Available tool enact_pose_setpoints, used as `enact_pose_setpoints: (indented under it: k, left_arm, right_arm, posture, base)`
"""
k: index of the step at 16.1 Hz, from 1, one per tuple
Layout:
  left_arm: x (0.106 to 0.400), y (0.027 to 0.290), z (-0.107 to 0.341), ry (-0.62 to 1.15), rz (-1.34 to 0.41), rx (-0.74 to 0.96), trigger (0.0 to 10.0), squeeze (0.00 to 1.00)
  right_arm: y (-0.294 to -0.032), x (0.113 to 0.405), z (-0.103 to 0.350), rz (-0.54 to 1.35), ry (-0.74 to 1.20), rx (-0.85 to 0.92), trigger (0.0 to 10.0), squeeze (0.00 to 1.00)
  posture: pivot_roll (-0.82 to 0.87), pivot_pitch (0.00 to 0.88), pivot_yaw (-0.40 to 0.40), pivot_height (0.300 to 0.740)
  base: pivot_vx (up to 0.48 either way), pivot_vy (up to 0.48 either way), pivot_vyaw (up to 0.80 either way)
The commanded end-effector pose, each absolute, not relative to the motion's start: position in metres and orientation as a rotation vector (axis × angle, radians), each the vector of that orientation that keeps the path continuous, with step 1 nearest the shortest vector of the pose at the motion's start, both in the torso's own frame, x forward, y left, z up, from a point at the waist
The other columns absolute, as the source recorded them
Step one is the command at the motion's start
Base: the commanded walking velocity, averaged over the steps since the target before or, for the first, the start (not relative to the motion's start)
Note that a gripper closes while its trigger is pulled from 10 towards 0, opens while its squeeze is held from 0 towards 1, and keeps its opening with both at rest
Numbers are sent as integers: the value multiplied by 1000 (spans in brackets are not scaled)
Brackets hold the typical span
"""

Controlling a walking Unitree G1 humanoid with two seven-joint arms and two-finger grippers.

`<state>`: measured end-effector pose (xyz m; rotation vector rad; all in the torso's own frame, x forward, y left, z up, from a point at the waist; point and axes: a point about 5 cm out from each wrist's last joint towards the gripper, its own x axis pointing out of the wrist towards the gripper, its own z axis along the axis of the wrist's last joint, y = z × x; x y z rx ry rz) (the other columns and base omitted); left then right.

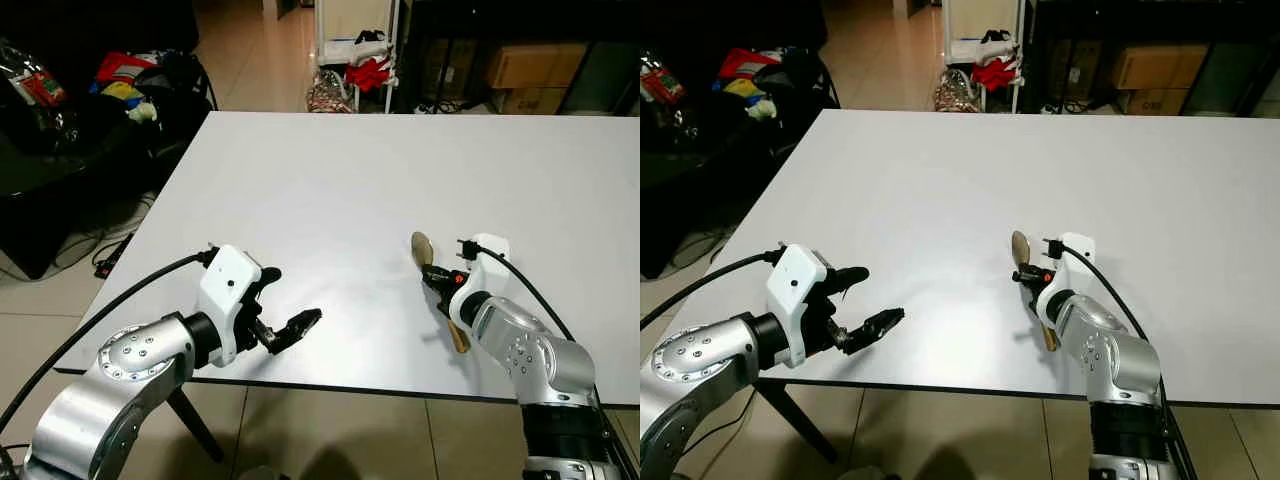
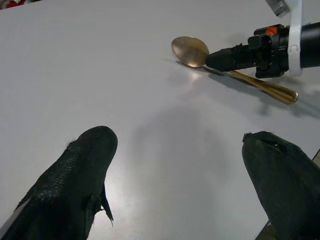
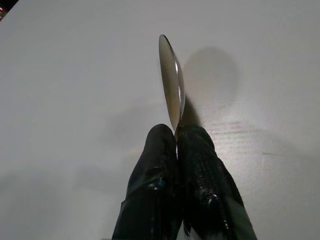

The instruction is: Setting the table

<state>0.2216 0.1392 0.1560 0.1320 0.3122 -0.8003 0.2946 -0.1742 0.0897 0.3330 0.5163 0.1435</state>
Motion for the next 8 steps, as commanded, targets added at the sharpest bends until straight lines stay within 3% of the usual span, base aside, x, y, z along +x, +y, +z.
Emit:
enact_pose_setpoints:
  k: [1, 2, 3, 4, 5, 8]
  left_arm:
    - [223, 141, 161, 307, -811, 145, 10000, 0]
    - [223, 140, 161, 308, -812, 146, 10000, 0]
    - [224, 140, 161, 308, -815, 148, 10000, 0]
    - [224, 140, 161, 308, -816, 149, 10000, 0]
    - [224, 139, 161, 308, -817, 149, 10000, 0]
    - [225, 140, 162, 311, -826, 153, 10000, 0]
  right_arm:
    - [-175, 297, 88, 139, 512, 361, 10000, 0]
    - [-175, 297, 87, 142, 513, 366, 10000, 0]
    - [-176, 297, 86, 136, 516, 367, 10000, 878]
    - [-176, 297, 86, 134, 515, 369, 10000, 878]
    - [-176, 298, 86, 132, 515, 371, 10000, 1000]
    - [-181, 296, 86, 113, 507, 381, 10000, 1000]
  posture:
    - [93, 0, 79, 740]
    - [93, 0, 80, 740]
    - [93, 0, 83, 740]
    - [93, 0, 83, 740]
    - [93, 0, 83, 740]
    - [88, 0, 95, 740]
  base:
    - [0, 0, 0]
    - [0, 0, 0]
    - [0, 0, 0]
    - [0, 0, 0]
    - [0, 0, 0]
    - [0, 0, 0]
